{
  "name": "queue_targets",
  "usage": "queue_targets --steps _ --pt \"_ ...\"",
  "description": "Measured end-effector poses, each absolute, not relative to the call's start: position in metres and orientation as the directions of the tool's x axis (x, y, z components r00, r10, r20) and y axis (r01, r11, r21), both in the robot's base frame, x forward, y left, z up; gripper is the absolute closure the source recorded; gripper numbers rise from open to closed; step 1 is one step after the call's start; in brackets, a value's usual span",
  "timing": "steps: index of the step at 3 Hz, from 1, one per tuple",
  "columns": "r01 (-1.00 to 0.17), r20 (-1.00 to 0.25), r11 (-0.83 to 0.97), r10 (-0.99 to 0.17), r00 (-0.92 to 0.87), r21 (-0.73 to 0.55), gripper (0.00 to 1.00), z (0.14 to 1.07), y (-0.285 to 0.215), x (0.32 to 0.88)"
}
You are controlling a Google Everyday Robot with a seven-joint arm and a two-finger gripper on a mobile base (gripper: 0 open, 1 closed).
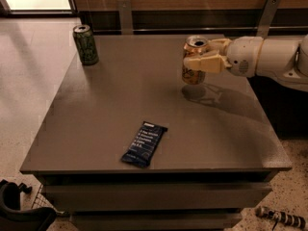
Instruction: Move orange can near green can
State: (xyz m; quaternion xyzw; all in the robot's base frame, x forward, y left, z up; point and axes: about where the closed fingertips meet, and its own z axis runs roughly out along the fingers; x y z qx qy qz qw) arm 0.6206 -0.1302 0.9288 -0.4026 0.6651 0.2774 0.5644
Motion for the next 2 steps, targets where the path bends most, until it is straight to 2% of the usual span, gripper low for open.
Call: queue_targets --steps 1,2 --pt "-0.873 -0.973 0.476 -0.231 -0.012 -0.102 1.00 0.950 -0.054 0.657" --pt "-0.888 -0.977 0.452 -0.210 -0.019 -0.080 1.00 0.944 -0.010 0.687"
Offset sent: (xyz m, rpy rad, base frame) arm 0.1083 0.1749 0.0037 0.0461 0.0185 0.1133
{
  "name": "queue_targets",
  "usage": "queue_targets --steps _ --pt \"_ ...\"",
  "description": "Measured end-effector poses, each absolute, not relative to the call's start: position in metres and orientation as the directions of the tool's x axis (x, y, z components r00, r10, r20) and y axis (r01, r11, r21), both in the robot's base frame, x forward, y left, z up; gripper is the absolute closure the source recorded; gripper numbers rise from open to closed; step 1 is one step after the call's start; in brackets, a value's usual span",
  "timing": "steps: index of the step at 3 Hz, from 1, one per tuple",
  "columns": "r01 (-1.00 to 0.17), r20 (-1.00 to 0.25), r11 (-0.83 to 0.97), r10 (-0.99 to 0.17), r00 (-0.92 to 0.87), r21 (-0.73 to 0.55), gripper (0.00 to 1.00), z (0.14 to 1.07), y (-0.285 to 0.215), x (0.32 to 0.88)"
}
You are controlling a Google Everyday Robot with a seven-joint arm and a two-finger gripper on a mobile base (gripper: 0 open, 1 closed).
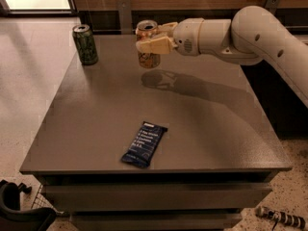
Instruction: Move orange can near green can
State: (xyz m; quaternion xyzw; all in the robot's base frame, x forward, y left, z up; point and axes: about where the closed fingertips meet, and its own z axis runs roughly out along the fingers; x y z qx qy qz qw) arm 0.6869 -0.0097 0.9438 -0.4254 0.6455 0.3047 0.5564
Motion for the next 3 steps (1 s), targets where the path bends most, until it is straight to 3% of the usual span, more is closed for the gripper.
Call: queue_targets --steps 3 --pt "-0.935 -0.977 0.355 -0.205 -0.064 -0.013 1.00 0.897 0.090 0.758"
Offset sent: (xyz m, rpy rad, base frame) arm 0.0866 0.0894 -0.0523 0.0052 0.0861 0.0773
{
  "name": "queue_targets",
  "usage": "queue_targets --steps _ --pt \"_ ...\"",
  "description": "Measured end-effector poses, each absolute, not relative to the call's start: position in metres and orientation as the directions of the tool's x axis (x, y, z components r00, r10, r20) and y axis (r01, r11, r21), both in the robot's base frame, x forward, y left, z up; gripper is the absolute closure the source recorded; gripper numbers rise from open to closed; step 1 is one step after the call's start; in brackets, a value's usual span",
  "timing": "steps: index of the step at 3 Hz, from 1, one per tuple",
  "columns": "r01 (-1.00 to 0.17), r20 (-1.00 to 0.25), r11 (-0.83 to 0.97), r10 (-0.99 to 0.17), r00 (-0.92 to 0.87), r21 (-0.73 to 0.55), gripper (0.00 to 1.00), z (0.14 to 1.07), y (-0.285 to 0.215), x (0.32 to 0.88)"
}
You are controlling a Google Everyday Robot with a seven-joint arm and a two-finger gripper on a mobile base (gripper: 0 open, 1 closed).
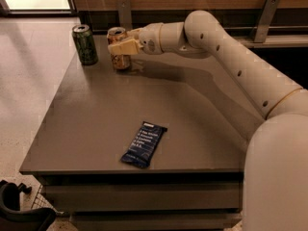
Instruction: Move orange can near green can
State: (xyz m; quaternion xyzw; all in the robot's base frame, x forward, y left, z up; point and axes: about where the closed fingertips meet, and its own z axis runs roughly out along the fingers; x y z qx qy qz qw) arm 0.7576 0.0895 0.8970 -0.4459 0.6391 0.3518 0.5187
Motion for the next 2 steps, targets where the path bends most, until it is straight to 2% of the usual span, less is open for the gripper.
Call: queue_targets --steps 2 --pt "-0.949 -0.988 0.316 -0.155 -0.025 -0.026 0.98 0.888 0.130 0.758"
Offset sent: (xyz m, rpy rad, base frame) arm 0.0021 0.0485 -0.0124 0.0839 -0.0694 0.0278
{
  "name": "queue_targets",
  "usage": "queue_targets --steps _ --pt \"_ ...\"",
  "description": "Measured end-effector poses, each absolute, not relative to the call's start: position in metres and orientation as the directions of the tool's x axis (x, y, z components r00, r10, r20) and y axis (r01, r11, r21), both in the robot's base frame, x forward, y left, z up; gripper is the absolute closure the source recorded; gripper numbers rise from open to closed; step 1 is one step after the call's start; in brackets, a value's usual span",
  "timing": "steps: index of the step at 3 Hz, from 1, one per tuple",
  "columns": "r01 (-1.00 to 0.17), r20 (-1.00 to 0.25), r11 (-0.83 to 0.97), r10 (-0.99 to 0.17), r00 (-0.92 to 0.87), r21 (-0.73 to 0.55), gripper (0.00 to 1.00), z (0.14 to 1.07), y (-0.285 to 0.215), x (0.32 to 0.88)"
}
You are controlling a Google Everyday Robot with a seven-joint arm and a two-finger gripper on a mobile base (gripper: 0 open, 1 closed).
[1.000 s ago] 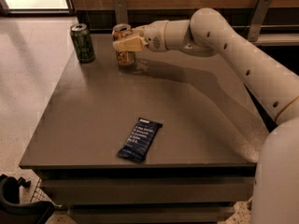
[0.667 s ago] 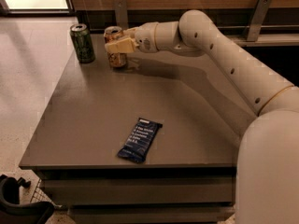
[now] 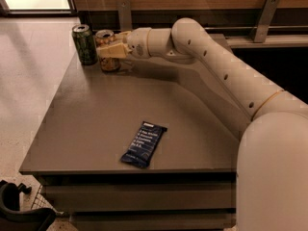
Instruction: Move orange can near green can
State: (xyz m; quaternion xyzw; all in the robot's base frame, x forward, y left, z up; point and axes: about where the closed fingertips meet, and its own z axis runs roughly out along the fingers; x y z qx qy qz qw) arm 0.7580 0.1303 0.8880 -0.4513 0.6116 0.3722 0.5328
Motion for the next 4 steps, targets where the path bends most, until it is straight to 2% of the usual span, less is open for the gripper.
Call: queue_targets --steps 2,3,4 --pt "-0.952 -0.987 0.307 -0.157 -0.029 -0.021 0.53 0.887 0.135 0.756" --pt "-0.954 -0.987 0.300 -0.157 -0.030 -0.019 0.22 0.886 0.140 0.755" --pt "-0.955 -0.987 0.297 -0.157 -0.030 -0.018 0.01 0.886 0.142 0.754"
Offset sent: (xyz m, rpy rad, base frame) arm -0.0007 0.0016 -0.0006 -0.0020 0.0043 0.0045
